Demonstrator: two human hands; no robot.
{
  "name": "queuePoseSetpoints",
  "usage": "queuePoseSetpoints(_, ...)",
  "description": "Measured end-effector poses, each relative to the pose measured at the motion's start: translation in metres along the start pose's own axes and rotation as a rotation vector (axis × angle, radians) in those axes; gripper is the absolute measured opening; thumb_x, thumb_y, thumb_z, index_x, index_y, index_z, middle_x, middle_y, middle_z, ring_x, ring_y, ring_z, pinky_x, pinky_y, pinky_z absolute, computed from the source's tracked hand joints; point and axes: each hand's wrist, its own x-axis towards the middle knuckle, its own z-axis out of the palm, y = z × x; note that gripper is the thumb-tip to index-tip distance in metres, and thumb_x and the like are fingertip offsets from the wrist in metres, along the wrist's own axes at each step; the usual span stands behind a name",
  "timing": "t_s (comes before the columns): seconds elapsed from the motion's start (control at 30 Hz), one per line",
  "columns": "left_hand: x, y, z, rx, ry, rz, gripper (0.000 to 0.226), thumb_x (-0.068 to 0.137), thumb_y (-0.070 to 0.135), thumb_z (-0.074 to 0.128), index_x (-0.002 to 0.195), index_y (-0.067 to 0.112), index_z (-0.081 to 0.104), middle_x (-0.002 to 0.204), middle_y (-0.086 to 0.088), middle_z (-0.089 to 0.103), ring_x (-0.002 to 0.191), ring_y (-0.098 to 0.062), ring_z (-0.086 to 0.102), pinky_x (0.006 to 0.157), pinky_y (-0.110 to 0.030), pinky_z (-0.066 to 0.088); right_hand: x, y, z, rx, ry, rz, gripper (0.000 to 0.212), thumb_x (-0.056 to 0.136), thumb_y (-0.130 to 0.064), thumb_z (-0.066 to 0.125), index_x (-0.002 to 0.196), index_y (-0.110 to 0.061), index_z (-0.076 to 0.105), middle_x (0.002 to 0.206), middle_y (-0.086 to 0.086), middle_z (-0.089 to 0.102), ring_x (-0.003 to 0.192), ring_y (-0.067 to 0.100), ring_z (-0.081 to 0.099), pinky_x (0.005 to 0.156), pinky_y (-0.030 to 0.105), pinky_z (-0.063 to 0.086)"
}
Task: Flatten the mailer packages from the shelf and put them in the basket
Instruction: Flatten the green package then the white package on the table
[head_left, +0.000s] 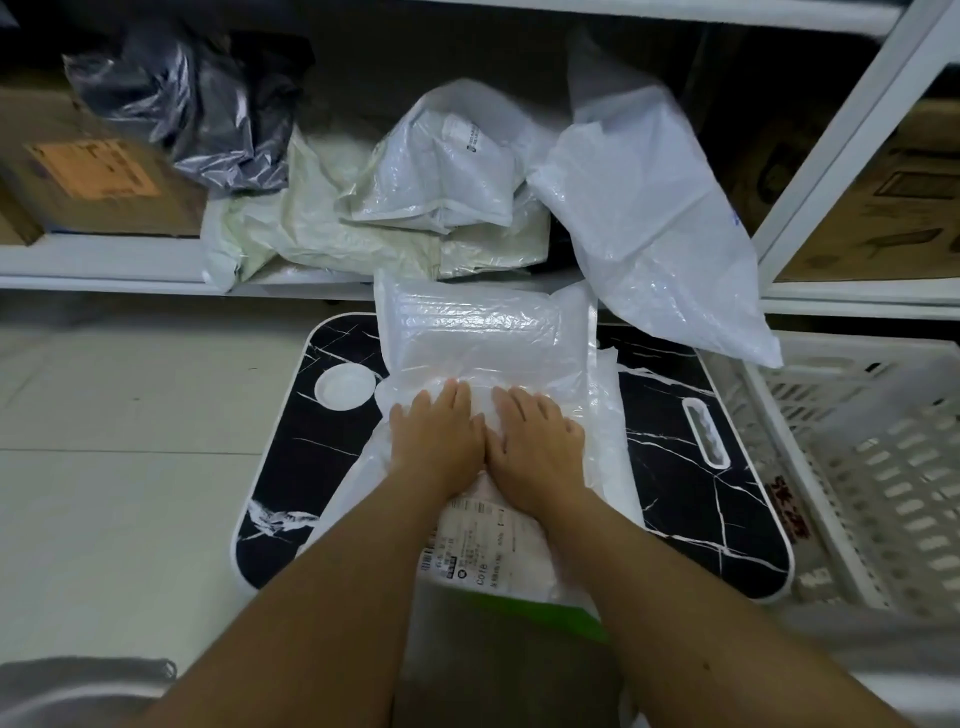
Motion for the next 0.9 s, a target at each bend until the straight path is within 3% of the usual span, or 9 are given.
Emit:
queuePoseSetpoints(0.13, 0.025, 0.006, -0.014, 0.063, 0.126, -0.003, 0.057, 0.102, 0.041, 0.026, 0.151, 0.013, 0.016, 0.126, -0.002, 0.058, 0.115, -0.026, 0.052, 0.095, -0.042, 0.036, 0.026, -0.002, -0.011, -0.087, 0.100, 0.026, 0.050, 0.097, -0.049, 0.030, 0.136, -0.021, 0.042, 0.128, 0.003, 0.053, 0.115, 0.024, 0.047, 0.092, 0.046, 0.035)
queuePoseSetpoints(0.2, 0.040, 0.007, -0.021, 0.088, 0.133, -0.017, 0.059, 0.100, 0.044, 0.031, 0.150, 0.014, 0.021, 0.127, -0.005, 0.055, 0.119, -0.026, 0.047, 0.096, -0.041, 0.036, 0.039, -0.006, -0.018, -0.152, 0.178, -0.007, 0.038, 0.095, -0.042, 0.034, 0.115, -0.020, 0.057, 0.118, 0.006, 0.056, 0.110, 0.025, 0.048, 0.090, 0.044, 0.036)
queuePoseSetpoints(0.27, 0.047, 0.006, -0.021, 0.151, 0.159, -0.003, 0.045, 0.099, 0.043, 0.034, 0.137, 0.021, 0.043, 0.134, -0.009, 0.045, 0.127, -0.029, 0.037, 0.105, -0.045, 0.029, 0.052, -0.010, -0.021, -0.149, 0.273, -0.055, 0.030, 0.089, -0.035, 0.041, 0.097, -0.019, 0.066, 0.126, 0.008, 0.054, 0.122, 0.029, 0.045, 0.097, 0.048, 0.034)
queuePoseSetpoints(0.3, 0.049, 0.005, -0.019, 0.165, 0.166, 0.013, 0.037, 0.098, 0.041, 0.034, 0.127, 0.025, 0.050, 0.142, -0.011, 0.036, 0.135, -0.032, 0.027, 0.111, -0.050, 0.022, 0.058, -0.011, -0.021, -0.126, 0.277, -0.075, 0.029, 0.088, -0.032, 0.043, 0.098, -0.018, 0.067, 0.138, 0.009, 0.049, 0.134, 0.031, 0.037, 0.104, 0.052, 0.030)
queuePoseSetpoints(0.37, 0.053, 0.001, -0.011, 0.140, 0.137, 0.034, 0.032, 0.098, 0.040, 0.033, 0.122, 0.028, 0.050, 0.158, -0.013, 0.009, 0.146, -0.038, 0.000, 0.113, -0.060, 0.006, 0.067, -0.008, -0.018, -0.083, 0.114, -0.067, 0.037, 0.093, -0.031, 0.040, 0.125, -0.019, 0.056, 0.158, 0.004, 0.024, 0.148, 0.029, 0.010, 0.115, 0.058, 0.012)
queuePoseSetpoints(0.47, 0.062, -0.001, 0.002, 0.019, 0.015, 0.004, 0.041, 0.100, 0.043, 0.026, 0.136, 0.025, 0.034, 0.161, -0.004, -0.010, 0.145, -0.039, -0.010, 0.112, -0.063, 0.009, 0.073, 0.007, -0.009, 0.005, -0.109, 0.041, 0.057, 0.098, -0.042, 0.029, 0.152, -0.029, 0.019, 0.163, -0.003, 0.001, 0.149, 0.029, -0.008, 0.116, 0.059, 0.000)
queuePoseSetpoints(0.67, 0.070, -0.006, 0.008, -0.223, -0.127, -0.072, 0.062, 0.098, 0.053, 0.020, 0.152, 0.034, -0.006, 0.162, 0.004, -0.004, 0.145, -0.034, 0.009, 0.110, -0.057, 0.023, 0.076, 0.014, 0.001, 0.098, -0.184, 0.138, 0.054, 0.098, -0.047, 0.025, 0.151, -0.043, 0.015, 0.163, -0.003, 0.006, 0.149, 0.033, -0.005, 0.116, 0.059, 0.002)
queuePoseSetpoints(0.77, 0.073, -0.006, 0.008, -0.191, -0.148, -0.121, 0.062, 0.095, 0.060, 0.019, 0.151, 0.039, 0.000, 0.161, 0.004, 0.001, 0.139, -0.035, 0.022, 0.103, -0.056, 0.030, 0.077, 0.015, 0.003, 0.116, -0.155, 0.153, 0.053, 0.098, -0.048, 0.023, 0.151, -0.042, 0.018, 0.163, 0.000, 0.011, 0.149, 0.033, -0.002, 0.116, 0.058, 0.004)
queuePoseSetpoints(0.9, 0.076, -0.008, 0.010, -0.229, -0.170, -0.221, 0.069, 0.090, 0.069, 0.021, 0.150, 0.039, 0.006, 0.159, 0.004, 0.012, 0.138, -0.036, 0.021, 0.101, -0.057, 0.029, 0.080, 0.015, 0.006, 0.124, -0.138, 0.177, 0.054, 0.097, -0.053, 0.022, 0.150, -0.040, 0.022, 0.161, 0.002, 0.015, 0.149, 0.031, 0.003, 0.116, 0.056, 0.007)
